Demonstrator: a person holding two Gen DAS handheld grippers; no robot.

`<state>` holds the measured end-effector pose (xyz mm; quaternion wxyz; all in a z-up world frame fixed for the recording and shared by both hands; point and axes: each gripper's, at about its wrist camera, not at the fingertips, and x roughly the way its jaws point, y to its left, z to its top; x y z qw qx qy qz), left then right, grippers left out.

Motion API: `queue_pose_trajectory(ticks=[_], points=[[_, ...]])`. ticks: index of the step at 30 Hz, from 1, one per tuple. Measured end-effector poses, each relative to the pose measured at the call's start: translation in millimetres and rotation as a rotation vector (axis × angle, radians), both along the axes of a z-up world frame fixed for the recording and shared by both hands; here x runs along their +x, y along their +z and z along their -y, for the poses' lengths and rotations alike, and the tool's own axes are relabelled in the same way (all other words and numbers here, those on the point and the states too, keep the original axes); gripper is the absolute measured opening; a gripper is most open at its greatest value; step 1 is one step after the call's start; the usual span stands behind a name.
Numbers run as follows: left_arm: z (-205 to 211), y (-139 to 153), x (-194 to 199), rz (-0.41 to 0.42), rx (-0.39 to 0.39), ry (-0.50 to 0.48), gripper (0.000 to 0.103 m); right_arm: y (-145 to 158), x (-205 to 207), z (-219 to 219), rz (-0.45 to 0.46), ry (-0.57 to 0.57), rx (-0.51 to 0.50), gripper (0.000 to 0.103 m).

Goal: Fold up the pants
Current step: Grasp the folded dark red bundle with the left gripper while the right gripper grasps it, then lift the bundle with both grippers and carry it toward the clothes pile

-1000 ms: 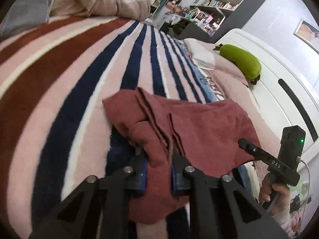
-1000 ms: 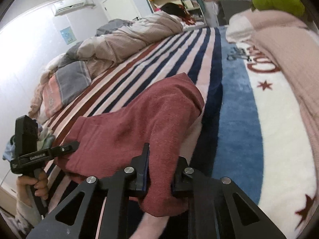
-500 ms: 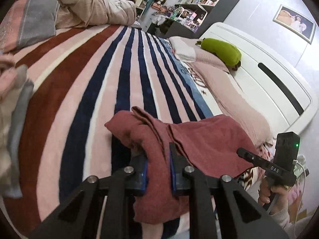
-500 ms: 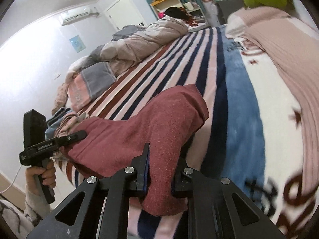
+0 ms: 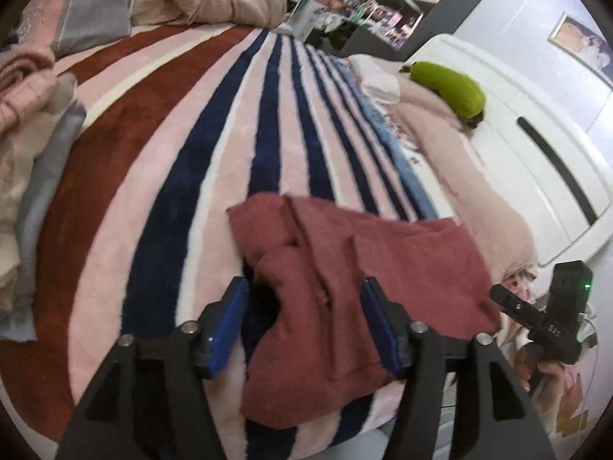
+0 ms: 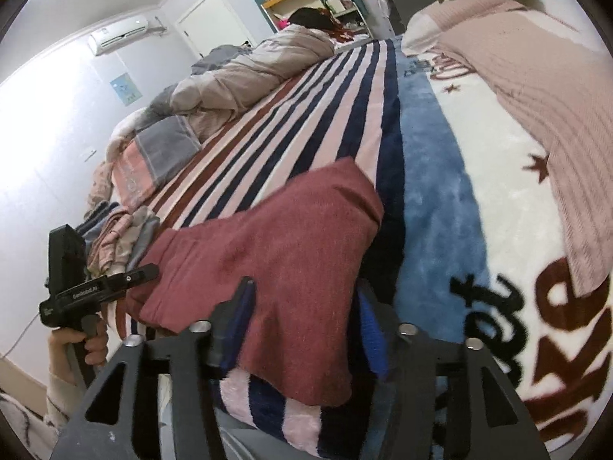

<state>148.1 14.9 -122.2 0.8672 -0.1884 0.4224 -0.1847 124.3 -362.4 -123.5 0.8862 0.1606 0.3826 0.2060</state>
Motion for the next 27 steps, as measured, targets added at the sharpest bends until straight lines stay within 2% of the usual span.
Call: queue_pose_trajectory(ticks=[2,6,10,14,19,20,21,22,23,25,27], points=[[2,7,0,0.022,-0.001,-0.013,0.07,7,1,2,0.017,-0.002,-0.001,0.059],[6,2,9,-0.009,-0.001,-0.025,0.072,7,6,1,0.02,0.016,-0.001,0.068],[2,-10,19,-0.046,0.005,-0.004,0.072,-8,16,1,-0.019,0.034,-0.006,0.068],[0,-24,25,-0.078,-0.033,-0.005,0.072,-24,26,4,-0.063,0.048,-0.003,0.068],[4,-31,29,-0.068,-0.034,-0.002,0.071,-40,35,8,-0.098,0.077,0.086,0.067],[5,-31,31,-0.068,-0.036,-0.006,0.066,-43,36,9,-0.103,0.088,0.106,0.061],[7,-32,32,-0.071,-0.038,-0.013,0.055,-45,37,8,-0.11,0.102,0.127,0.051],[8,-34,33,-0.077,-0.047,-0.021,0.044,-47,38,7,-0.116,0.114,0.145,0.046],[10,-35,34,-0.083,-0.055,-0.028,0.04,-48,39,5,-0.118,0.122,0.151,0.039],[13,-34,34,-0.079,-0.054,-0.041,0.025,-47,38,1,-0.11,0.129,0.134,0.034],[16,-33,34,-0.076,-0.065,-0.048,0.02,-45,37,-2,-0.104,0.14,0.135,0.023]])
